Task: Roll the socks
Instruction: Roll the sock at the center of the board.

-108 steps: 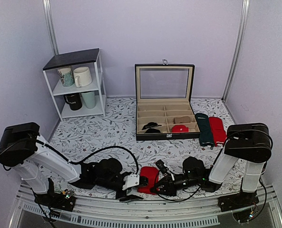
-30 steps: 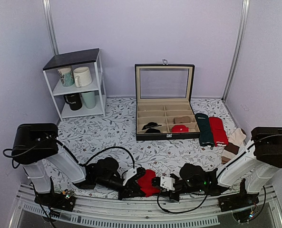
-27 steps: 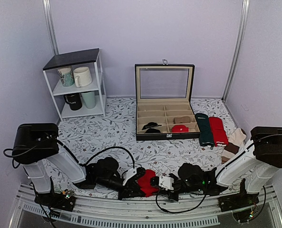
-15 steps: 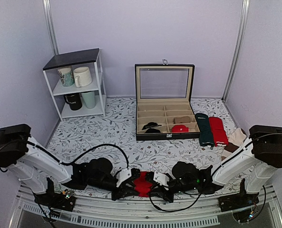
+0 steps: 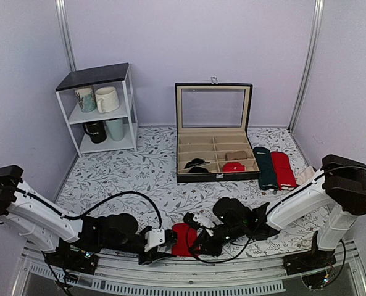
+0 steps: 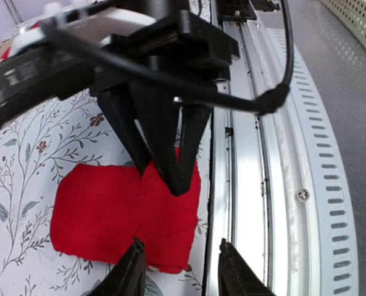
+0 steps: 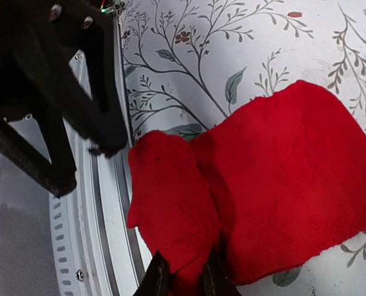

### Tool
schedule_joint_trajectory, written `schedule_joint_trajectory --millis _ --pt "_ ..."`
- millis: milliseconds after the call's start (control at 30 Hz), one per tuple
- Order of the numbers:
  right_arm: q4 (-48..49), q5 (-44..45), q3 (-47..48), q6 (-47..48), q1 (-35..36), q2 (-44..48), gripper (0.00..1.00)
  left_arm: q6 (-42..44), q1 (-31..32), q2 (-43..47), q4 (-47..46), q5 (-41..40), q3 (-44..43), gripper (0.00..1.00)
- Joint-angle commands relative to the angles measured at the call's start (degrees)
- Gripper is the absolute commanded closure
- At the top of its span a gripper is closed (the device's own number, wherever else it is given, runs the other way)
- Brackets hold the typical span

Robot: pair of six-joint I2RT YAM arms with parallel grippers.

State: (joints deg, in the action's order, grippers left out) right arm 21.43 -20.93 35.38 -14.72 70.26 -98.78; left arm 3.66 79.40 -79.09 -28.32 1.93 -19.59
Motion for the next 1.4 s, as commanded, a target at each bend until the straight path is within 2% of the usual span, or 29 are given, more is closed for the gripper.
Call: schedule_joint_trajectory --millis 0,133,167,233,267,600,667,967,1067,1100,1133,1267,1367 --pt "-17.32 -4.2 3.07 -1.98 -0.8 -6.69 0.93 0.82 2.44 -1.69 -0.81 -4.63 -0.11 0.6" --pt "-19.55 -7.6 5.35 -1.29 -1.72 -9.78 0.93 1.7 4.03 -4.32 -1.11 -9.84 -1.72 0.6" --pt "-20.03 -8.03 5.67 -1.28 -1.91 -10.25 0.93 2.07 4.53 -4.9 -1.77 -11.09 -1.77 0.57" --pt "-21.03 -8.51 6.01 -1.0 -2.14 -10.86 0.93 2.53 4.84 -6.04 -2.83 -13.72 -1.8 0.42" --pt "-21.33 -8.65 6.1 -0.74 -2.22 -10.97 0.93 2.52 4.96 -6.66 -2.77 -14.61 -1.95 0.4" --pt "-21.52 -8.99 5.64 -0.24 -2.65 -11.5 0.93 0.43 5.59 -9.58 -0.14 -19.72 -3.3 0.42" --pt "-21.42 -9.09 5.5 -0.16 -2.79 -11.64 0.93 -0.06 5.58 -10.22 0.42 -18.93 -3.68 0.44" --pt "-20.91 -9.48 5.65 -0.61 -3.18 -12.67 0.93 -2.46 5.64 -12.18 -0.25 -15.27 -3.63 0.68" --pt "-20.56 -9.52 5.34 -0.77 -3.2 -12.51 0.93 -4.23 5.67 -13.11 -0.53 -14.46 -3.11 0.79" --pt "-20.43 -9.52 5.19 -0.75 -3.15 -12.37 0.93 -4.8 5.65 -13.37 -0.9 -14.34 -2.75 0.86" --pt "-20.24 -9.43 5.05 -0.75 -3.25 -12.2 0.93 -5.41 5.59 -13.59 -1.21 -14.19 -2.45 0.98" --pt "-19.3 -8.37 4.97 -0.66 -3.27 -11.0 0.88 -7.01 5.49 -13.32 -2.13 -12.48 -1.49 1.0" --pt "-17.76 -4.9 4.66 -0.25 -3.28 -8.34 0.76 -9.12 4.7 -12.77 -2.6 -10.0 -0.85 1.0"
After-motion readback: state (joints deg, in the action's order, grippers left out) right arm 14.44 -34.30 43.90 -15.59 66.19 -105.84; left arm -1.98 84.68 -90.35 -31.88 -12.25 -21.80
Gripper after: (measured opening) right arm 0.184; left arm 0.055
